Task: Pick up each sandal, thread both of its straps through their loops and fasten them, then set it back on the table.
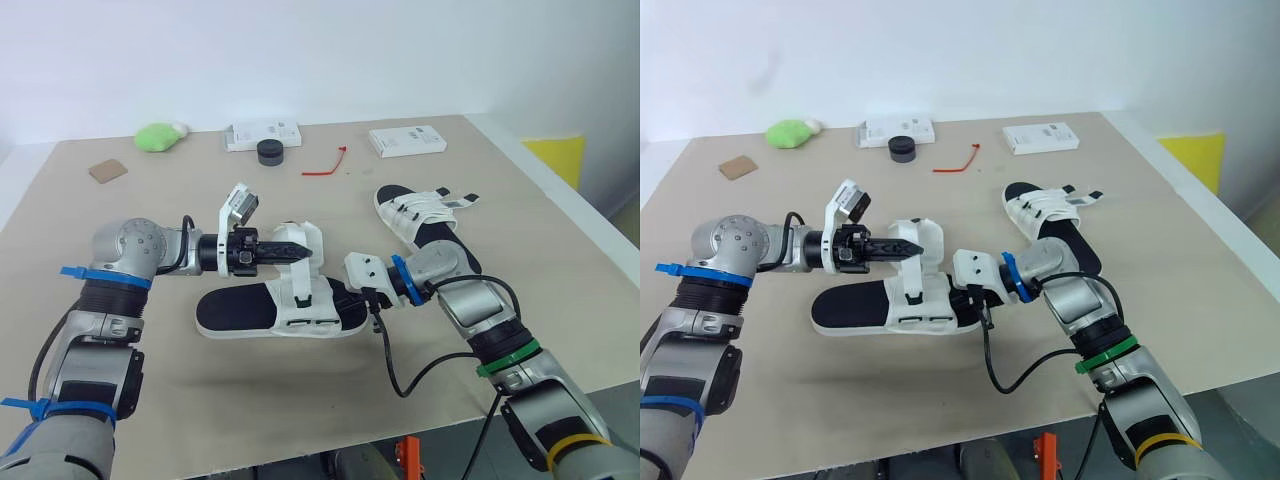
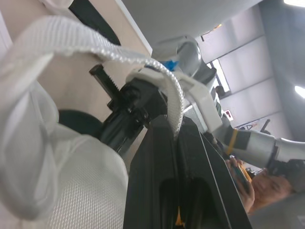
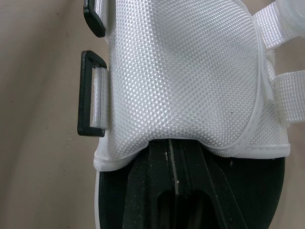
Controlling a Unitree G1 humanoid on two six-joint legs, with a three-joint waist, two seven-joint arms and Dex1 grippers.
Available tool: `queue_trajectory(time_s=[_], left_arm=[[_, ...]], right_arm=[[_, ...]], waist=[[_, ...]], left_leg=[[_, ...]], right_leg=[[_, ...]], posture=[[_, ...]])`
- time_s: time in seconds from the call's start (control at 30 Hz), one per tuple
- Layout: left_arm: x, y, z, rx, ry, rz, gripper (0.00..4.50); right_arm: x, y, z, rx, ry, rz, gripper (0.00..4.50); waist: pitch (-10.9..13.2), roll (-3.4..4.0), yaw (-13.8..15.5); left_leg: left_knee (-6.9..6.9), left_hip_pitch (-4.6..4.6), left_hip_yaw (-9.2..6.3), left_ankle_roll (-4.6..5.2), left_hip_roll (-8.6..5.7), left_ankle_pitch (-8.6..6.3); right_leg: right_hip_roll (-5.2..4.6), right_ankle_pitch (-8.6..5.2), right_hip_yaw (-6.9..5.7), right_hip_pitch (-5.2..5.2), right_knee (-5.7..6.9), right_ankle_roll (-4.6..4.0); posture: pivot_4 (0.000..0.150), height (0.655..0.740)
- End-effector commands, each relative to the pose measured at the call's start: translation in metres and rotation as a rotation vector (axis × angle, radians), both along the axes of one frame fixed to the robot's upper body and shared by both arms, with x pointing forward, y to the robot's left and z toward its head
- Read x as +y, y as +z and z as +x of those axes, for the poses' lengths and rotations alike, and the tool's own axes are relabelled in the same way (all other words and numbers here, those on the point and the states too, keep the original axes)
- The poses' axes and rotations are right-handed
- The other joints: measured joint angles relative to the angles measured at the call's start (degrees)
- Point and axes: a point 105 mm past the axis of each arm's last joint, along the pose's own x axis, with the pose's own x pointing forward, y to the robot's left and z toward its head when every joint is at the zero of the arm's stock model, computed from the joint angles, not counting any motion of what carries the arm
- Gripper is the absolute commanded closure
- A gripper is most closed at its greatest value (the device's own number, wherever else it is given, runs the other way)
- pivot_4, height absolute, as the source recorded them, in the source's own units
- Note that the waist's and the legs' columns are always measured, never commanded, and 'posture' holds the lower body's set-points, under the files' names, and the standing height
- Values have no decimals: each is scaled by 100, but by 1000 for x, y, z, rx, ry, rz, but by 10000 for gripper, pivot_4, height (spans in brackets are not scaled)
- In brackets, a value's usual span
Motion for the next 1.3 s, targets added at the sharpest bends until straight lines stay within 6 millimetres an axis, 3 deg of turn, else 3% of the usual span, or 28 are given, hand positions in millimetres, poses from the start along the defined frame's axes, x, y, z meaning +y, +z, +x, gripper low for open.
queue_trajectory(time_s=[0.03,0.4,0.8,1.3], left_arm=[[2,5,-6,-26,-25,-3,44917],[1,-10,-13,-23,-37,9,44917],[-5,2,-5,-71,-34,-14,44917],[-2,-8,-14,-39,-58,10,44917]], right_arm=[[-6,-30,-3,64,-39,-94,45000],[-6,-29,-4,62,-36,-95,45000],[-6,-28,-3,58,-36,-96,45000],[-6,-27,-2,56,-39,-94,45000]], waist=[[0,0,0],[0,0,0],[0,0,0],[0,1,0]], left_leg=[[0,0,0,0,0,0],[0,-1,-1,0,0,0],[0,-2,-2,0,0,0],[1,-2,-3,0,0,0]], right_leg=[[0,0,0,0,0,0],[0,0,0,0,1,0],[0,0,0,0,1,0],[1,0,0,0,3,0]], posture=[[1500,7400],[1500,7400],[1500,7400],[1500,7400]])
